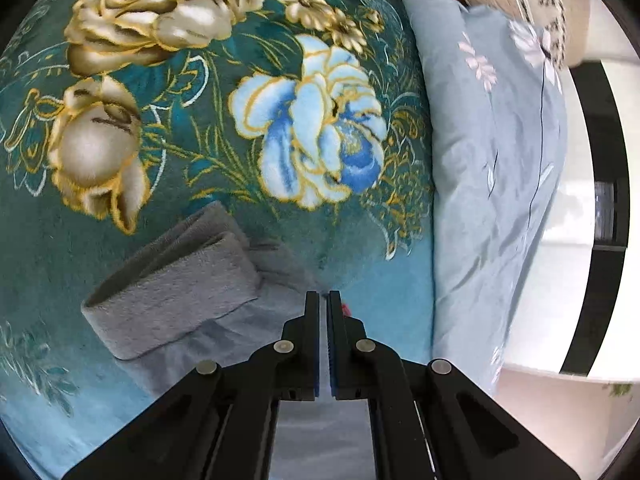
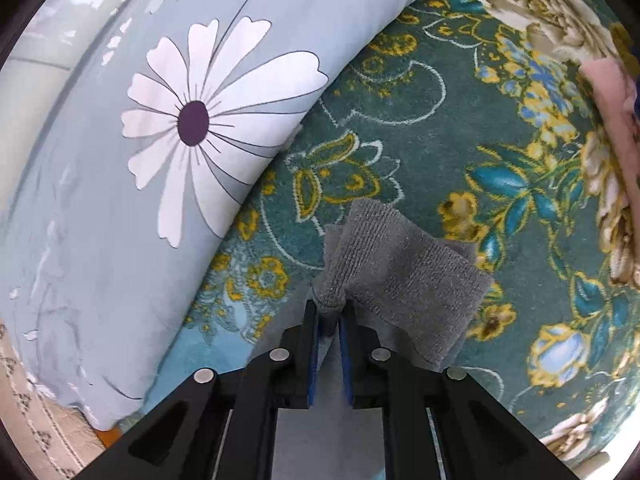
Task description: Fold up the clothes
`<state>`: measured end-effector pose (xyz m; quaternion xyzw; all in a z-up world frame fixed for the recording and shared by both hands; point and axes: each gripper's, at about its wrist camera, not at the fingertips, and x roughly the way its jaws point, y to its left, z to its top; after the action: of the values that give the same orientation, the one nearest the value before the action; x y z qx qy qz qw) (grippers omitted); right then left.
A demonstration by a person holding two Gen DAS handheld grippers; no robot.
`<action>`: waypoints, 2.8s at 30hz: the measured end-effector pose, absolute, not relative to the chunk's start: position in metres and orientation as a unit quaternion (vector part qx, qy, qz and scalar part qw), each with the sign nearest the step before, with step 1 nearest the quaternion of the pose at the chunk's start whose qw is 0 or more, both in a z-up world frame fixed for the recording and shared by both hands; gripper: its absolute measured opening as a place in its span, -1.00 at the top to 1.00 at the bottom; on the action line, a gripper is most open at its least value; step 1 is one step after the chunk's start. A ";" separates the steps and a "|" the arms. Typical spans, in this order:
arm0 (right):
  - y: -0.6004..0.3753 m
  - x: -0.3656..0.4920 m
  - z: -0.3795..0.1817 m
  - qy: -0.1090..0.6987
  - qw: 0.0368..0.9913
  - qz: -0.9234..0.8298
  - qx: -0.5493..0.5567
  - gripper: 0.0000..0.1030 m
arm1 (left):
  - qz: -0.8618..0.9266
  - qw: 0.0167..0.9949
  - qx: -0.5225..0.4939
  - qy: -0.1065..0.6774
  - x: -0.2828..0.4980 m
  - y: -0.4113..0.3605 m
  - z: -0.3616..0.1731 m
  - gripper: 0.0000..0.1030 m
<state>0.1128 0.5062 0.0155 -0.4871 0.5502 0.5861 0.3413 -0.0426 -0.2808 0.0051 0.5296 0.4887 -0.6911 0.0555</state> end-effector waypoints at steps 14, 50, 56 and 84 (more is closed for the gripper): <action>0.508 0.175 0.065 0.524 0.234 0.725 -0.380 -0.04 | -0.683 0.053 0.491 0.538 0.053 -0.312 -0.011 0.68; 0.519 0.175 -0.017 0.557 0.154 0.716 -0.392 0.67 | -0.610 0.052 0.493 0.618 0.143 -0.225 -0.038 0.59; 0.522 0.167 -0.035 0.562 0.153 0.700 -0.414 0.61 | -0.606 0.051 0.504 0.613 0.140 -0.215 -0.045 0.58; 0.509 0.216 -0.052 0.590 0.173 0.695 -0.373 -0.01 | -0.694 0.118 0.484 0.521 0.062 -0.293 -0.069 0.12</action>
<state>0.2157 0.5090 -0.0516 -0.3727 0.5903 0.6948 0.1727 0.0617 -0.2928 -0.0691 0.4835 0.5208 -0.6936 0.1176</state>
